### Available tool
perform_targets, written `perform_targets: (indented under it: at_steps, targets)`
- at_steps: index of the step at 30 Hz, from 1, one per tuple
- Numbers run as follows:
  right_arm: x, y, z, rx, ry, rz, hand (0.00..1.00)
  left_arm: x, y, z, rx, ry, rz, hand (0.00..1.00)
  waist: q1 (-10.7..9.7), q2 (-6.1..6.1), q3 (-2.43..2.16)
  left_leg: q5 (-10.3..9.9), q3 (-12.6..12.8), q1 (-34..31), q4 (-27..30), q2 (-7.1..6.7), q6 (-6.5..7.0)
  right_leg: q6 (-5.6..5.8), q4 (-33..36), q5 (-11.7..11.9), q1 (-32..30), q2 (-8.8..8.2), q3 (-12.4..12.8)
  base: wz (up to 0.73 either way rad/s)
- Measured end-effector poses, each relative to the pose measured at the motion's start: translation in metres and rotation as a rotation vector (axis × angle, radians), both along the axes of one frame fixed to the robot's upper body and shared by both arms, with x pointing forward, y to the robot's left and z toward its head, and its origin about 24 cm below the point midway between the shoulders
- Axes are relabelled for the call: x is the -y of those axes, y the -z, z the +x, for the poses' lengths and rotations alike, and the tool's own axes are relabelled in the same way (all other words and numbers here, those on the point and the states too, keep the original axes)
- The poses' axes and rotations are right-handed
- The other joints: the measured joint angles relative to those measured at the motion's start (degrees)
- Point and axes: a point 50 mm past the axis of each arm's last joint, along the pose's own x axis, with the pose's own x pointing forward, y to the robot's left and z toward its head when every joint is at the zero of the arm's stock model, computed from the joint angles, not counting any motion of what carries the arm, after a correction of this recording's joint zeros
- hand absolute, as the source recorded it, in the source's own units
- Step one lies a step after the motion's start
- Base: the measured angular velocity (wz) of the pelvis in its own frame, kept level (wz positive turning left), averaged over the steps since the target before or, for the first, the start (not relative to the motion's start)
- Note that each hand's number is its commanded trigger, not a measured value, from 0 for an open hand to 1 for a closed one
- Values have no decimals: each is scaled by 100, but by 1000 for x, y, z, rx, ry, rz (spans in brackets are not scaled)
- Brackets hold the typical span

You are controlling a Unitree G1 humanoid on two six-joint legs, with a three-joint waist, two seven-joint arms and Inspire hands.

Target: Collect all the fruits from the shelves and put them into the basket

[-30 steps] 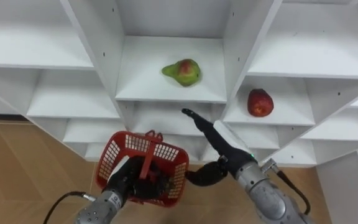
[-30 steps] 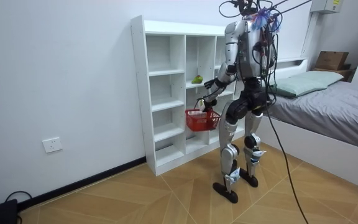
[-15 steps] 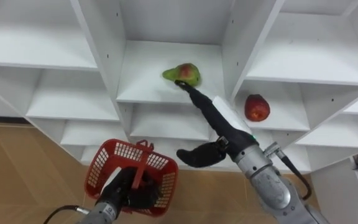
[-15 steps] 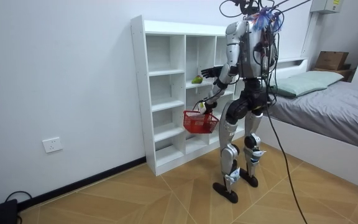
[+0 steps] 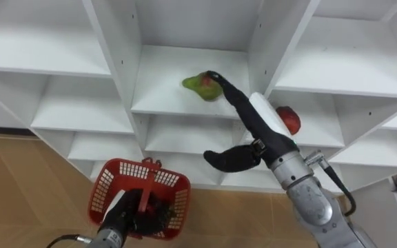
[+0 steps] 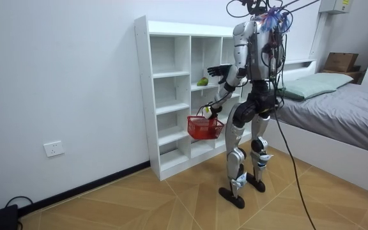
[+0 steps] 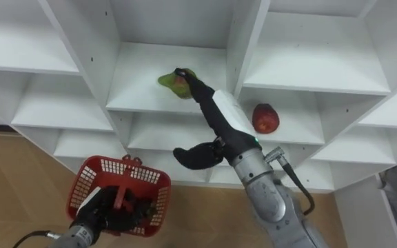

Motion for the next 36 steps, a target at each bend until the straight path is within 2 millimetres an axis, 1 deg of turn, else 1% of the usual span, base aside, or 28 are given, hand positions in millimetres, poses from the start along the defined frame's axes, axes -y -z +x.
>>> perform_targets:
  at_steps: [3, 5, 6, 8, 10, 14, 19, 27, 36]
  targets:
    - [2, -5, 4, 36, 26, 11, 0, 0, 0, 0, 0, 0, 1, 100, -6, -28, 9, 5, -55, 13, 11, -10, -8, -7, -7, -15, 51, -7, -47, 10]
    - [7, -9, 6, 60, 53, 20, 0, -1, 1, -2, -6, -3, 1, 100, 1, -70, 23, 8, -106, 81, 4, -21, -13, -6, -28, -35, 144, -12, -86, 10]
    - [9, -10, 6, 64, 61, 23, 0, -2, 1, -3, -8, -5, 1, 100, 1, -81, 21, 8, -116, 92, 4, -23, -13, -7, -43, -38, 167, -12, -93, 11]
    - [12, -16, 11, 81, 76, 51, 0, -3, 1, -2, -5, -14, 2, 100, 0, -113, 33, 9, -137, 112, 6, -30, -13, -8, -89, -38, 217, -10, -103, 6]
    - [12, -18, 13, 91, 78, 53, 0, -4, 0, -2, -3, -17, 4, 100, 1, -139, 36, 9, -155, 129, 4, -36, -13, -7, -90, -38, 243, -13, -116, 4]
    - [16, -21, 15, 108, 87, 46, 0, -6, -1, 0, 3, -25, 6, 100, 11, -199, 56, 9, -189, 120, 5, -42, -13, -6, -91, -38, 252, -19, -149, 4]
    - [18, -18, 16, 105, 106, 48, 0, -7, -1, 1, 4, -35, 5, 100, 17, -223, 54, 12, -265, 117, 11, -64, -8, 3, -91, -44, 291, -42, -232, 7]
    - [19, -16, 19, 102, 118, 44, 0, -9, -4, 3, 15, -46, 3, 100, 58, -239, 45, 17, -270, 92, 22, -78, -2, 10, -113, -48, 288, -48, -231, 1]
    - [22, -5, 21, 75, 145, 41, 0, -7, -2, 1, -8, 5, 16, 100, 169, -239, 43, 29, -274, 88, 40, -78, 1, 9, -93, -47, 290, -51, -242, 0]
